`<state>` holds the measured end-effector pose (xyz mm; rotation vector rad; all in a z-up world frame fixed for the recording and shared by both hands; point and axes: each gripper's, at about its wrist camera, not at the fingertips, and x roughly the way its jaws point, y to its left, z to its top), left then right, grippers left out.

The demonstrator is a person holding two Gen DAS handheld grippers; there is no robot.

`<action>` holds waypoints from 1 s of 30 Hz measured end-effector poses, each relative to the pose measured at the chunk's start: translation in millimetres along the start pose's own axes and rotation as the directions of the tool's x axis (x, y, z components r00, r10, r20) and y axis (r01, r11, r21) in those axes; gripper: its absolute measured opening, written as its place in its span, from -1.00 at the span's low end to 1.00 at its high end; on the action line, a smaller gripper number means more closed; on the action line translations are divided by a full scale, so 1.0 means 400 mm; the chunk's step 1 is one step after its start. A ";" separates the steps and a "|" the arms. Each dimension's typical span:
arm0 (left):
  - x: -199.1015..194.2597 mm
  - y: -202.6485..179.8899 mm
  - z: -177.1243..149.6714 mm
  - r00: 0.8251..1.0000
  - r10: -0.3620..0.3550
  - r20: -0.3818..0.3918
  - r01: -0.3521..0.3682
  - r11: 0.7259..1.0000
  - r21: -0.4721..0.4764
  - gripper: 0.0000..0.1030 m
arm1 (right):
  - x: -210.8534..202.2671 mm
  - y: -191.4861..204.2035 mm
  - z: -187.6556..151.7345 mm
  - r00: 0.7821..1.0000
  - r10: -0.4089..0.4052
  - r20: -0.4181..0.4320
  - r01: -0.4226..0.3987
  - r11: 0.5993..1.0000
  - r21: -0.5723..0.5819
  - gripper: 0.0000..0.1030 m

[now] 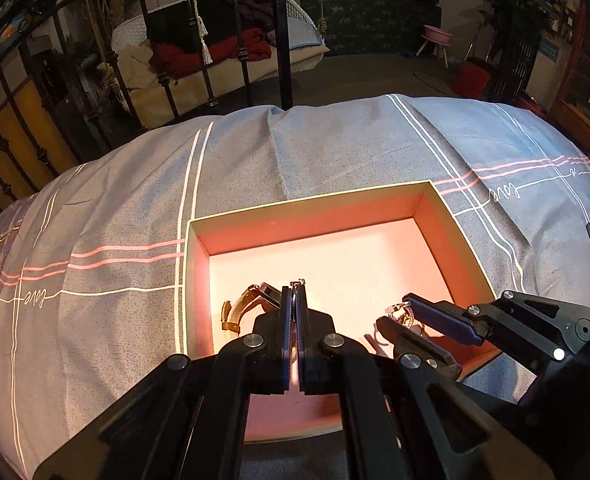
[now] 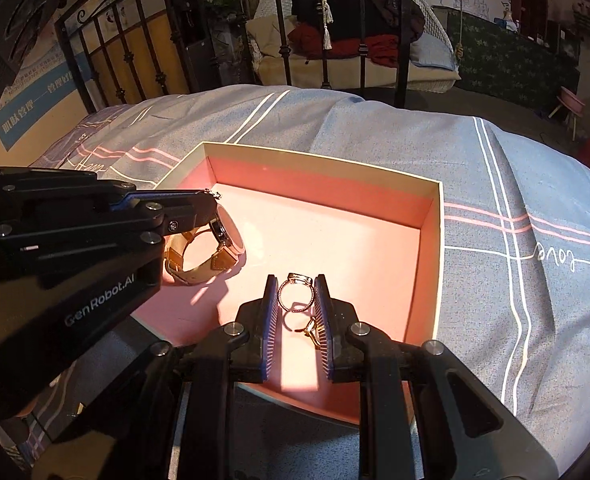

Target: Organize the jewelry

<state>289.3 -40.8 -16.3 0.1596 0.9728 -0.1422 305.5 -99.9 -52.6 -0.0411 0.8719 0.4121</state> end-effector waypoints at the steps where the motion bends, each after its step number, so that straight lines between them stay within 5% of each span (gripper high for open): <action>1: 0.002 -0.001 -0.004 1.000 0.008 -0.004 -0.008 1.000 0.004 -0.96 | 0.000 0.003 -0.004 1.000 -0.003 -0.002 0.003 1.000 -0.006 -0.62; 4: -0.002 -0.003 -0.014 1.000 0.012 -0.004 -0.012 1.000 0.008 -0.92 | -0.008 0.007 -0.014 1.000 -0.008 0.004 0.008 1.000 -0.013 -0.62; 6: -0.007 -0.001 -0.019 1.000 0.007 -0.008 -0.007 1.000 0.003 -0.52 | -0.015 0.006 -0.017 1.000 -0.009 0.002 0.009 1.000 -0.012 -0.62; 9: -0.032 0.008 -0.025 1.000 0.010 0.025 -0.010 1.000 -0.006 -0.27 | -0.032 0.008 -0.022 1.000 -0.020 0.012 0.020 1.000 -0.020 -0.46; 10: -0.041 0.013 -0.026 0.999 0.007 0.032 -0.007 1.000 -0.013 -0.25 | -0.043 0.008 -0.024 0.999 -0.026 0.023 0.026 0.999 -0.021 -0.30; 15: -0.117 0.064 -0.055 0.995 -0.031 0.091 0.037 0.997 -0.063 -0.13 | -0.143 0.007 -0.049 0.992 -0.050 0.113 0.050 0.999 0.003 -0.25; 21: -0.195 0.104 -0.193 0.990 -0.054 0.130 0.065 0.994 -0.085 -0.04 | -0.280 -0.010 -0.154 0.975 -0.058 0.215 0.042 0.996 0.078 -0.01; 30: -0.189 0.107 -0.440 0.991 -0.112 0.076 0.125 0.971 -0.202 -0.04 | -0.296 0.061 -0.359 0.991 0.009 0.132 -0.016 0.999 0.048 -0.02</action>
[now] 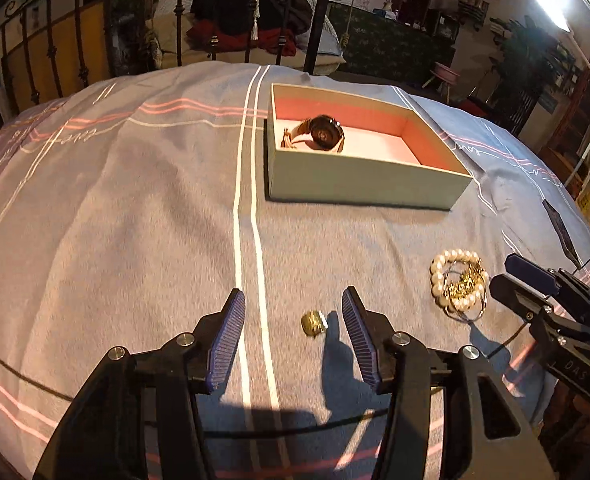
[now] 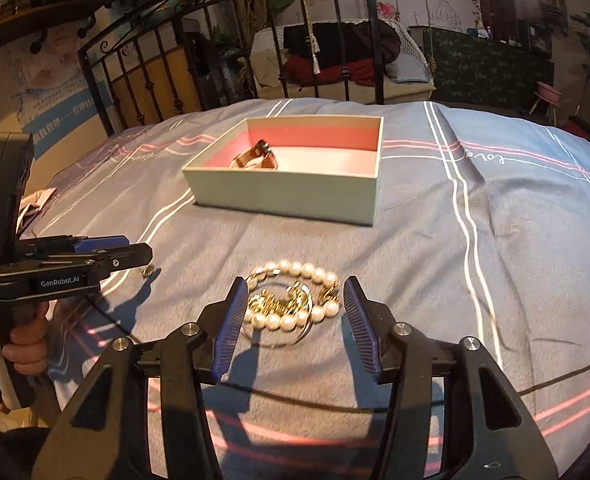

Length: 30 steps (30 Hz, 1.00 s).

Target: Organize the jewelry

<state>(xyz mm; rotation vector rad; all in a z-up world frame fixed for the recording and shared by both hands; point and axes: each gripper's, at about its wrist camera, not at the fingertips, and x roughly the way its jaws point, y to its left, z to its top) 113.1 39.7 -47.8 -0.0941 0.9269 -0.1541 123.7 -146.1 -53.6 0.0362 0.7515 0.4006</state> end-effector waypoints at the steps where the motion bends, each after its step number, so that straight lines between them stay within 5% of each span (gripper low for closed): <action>1: -0.002 0.001 -0.013 1.000 -0.009 0.000 0.009 1.000 -0.009 -0.04 | 0.003 0.013 -0.014 1.000 -0.014 -0.008 0.014 1.000 -0.020 -0.02; 11: 0.032 -0.065 -0.032 0.996 0.087 0.018 -0.088 0.985 0.147 -0.07 | 0.027 0.037 -0.042 0.999 -0.012 -0.031 0.010 0.999 -0.041 -0.02; 18: 0.042 -0.071 -0.033 0.995 0.094 0.022 -0.096 0.983 0.159 -0.15 | 0.036 0.029 -0.038 0.999 -0.005 -0.038 0.004 1.000 -0.027 -0.01; 25: 0.045 -0.083 -0.034 0.997 0.069 0.029 -0.073 0.981 0.177 -0.76 | 0.062 0.053 -0.019 0.998 -0.030 -0.057 0.026 0.998 -0.060 0.12; 30: 0.038 -0.071 -0.030 0.999 0.040 0.025 -0.043 0.989 0.142 -0.79 | 0.069 0.060 -0.018 0.997 -0.054 -0.057 0.049 0.995 -0.088 -0.01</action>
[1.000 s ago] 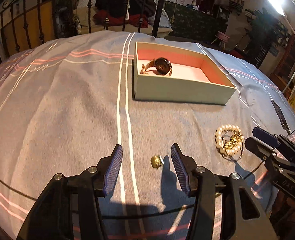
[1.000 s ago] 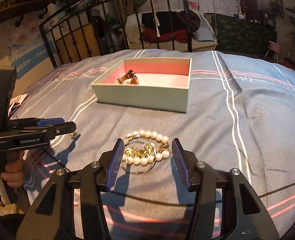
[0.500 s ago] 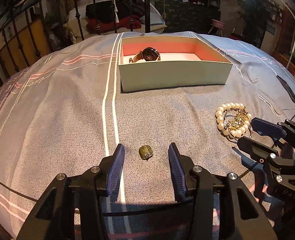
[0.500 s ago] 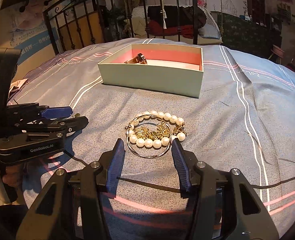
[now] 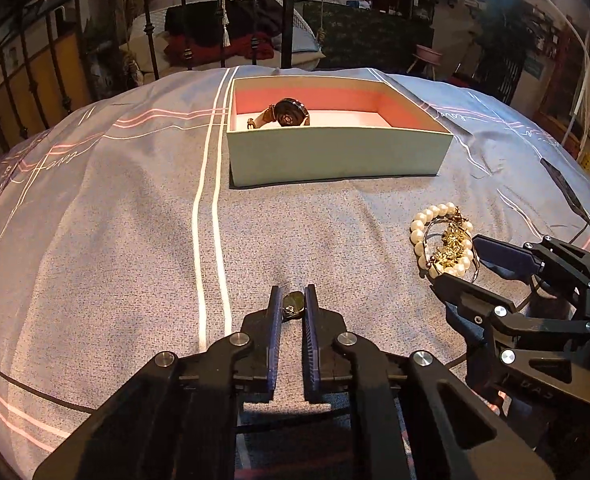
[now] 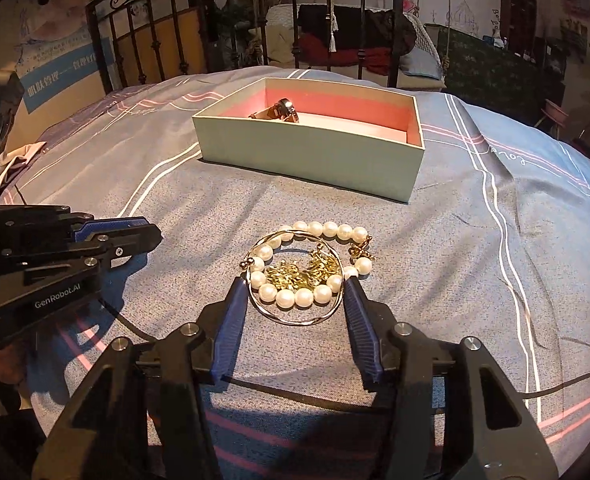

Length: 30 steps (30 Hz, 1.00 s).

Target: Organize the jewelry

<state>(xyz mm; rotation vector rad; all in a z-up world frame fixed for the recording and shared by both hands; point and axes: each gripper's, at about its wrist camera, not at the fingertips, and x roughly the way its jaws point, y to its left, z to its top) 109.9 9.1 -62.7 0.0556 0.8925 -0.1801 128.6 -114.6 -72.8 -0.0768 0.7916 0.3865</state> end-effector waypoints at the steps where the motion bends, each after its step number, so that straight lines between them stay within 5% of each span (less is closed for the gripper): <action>1: -0.004 0.001 0.000 1.000 -0.004 0.005 0.004 1.000 -0.004 -0.79 | -0.003 -0.002 -0.001 1.000 0.001 0.005 -0.001 1.000 0.002 -0.01; 14: -0.052 -0.020 0.017 0.998 -0.016 0.053 0.016 1.000 -0.005 -0.79 | -0.076 -0.014 -0.006 0.994 0.015 0.112 -0.018 0.999 0.027 -0.02; 30: -0.034 -0.031 0.032 1.000 0.005 0.026 -0.004 1.000 -0.012 -0.79 | -0.077 -0.023 -0.003 0.994 0.024 0.111 -0.030 0.998 0.047 -0.01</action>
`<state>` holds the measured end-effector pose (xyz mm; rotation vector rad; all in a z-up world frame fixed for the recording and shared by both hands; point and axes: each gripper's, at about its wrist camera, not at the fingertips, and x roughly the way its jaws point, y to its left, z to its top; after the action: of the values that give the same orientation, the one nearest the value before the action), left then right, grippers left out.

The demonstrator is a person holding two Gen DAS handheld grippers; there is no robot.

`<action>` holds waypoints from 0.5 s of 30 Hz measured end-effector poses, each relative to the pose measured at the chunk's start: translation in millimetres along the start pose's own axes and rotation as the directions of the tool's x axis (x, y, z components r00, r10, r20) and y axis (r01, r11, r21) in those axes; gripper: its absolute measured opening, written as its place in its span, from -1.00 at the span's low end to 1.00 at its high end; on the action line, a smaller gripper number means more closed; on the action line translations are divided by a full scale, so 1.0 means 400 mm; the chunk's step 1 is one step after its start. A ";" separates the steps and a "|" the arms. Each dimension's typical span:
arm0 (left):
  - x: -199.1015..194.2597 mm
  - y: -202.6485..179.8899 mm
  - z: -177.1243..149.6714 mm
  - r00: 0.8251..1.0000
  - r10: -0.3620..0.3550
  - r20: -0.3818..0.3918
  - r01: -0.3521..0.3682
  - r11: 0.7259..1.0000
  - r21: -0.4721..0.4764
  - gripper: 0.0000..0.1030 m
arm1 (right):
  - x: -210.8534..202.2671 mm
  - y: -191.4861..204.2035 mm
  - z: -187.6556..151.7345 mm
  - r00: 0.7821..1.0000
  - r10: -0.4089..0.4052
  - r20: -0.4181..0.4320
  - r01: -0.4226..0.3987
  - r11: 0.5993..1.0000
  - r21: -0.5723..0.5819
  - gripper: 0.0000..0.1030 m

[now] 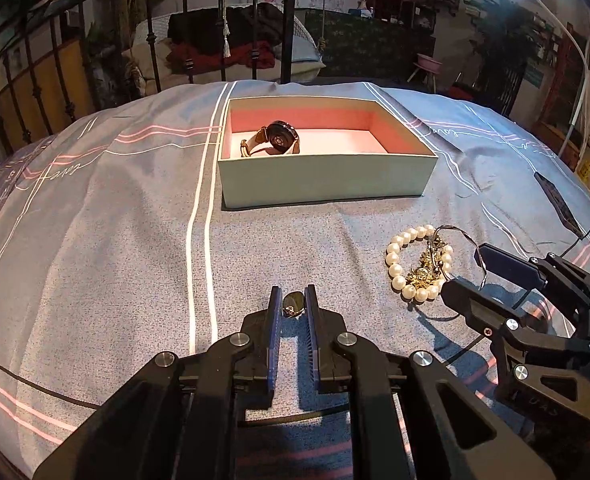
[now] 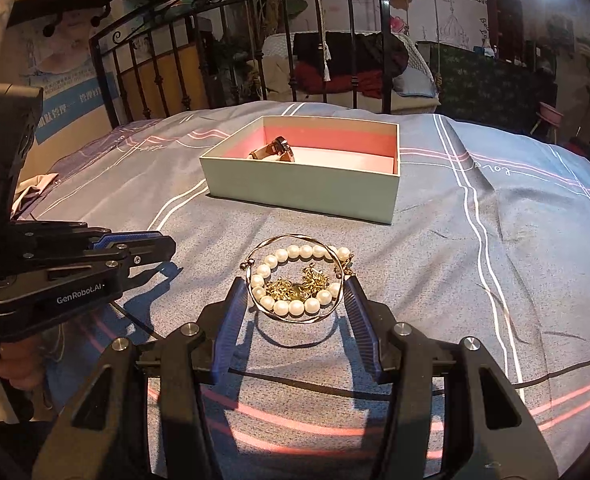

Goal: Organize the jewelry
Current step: 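Carry charm and silver bangle into the box and open both grippers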

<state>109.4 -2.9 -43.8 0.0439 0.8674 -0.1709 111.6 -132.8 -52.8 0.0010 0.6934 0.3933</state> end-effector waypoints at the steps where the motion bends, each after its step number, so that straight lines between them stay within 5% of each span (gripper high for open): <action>1: 0.000 -0.002 0.001 1.000 -0.001 0.000 0.001 1.000 0.001 -0.79 | 0.000 -0.001 0.002 1.000 0.001 0.000 -0.001 1.000 0.001 -0.01; 15: -0.008 -0.039 0.099 0.998 0.015 0.069 -0.018 0.999 0.044 -0.79 | 0.004 -0.023 0.060 0.999 -0.016 0.037 0.016 1.000 -0.005 -0.01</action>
<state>134.4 -22.1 -15.3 0.0861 0.7946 -0.1755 130.8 -137.9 -36.4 -0.0021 0.6553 0.3790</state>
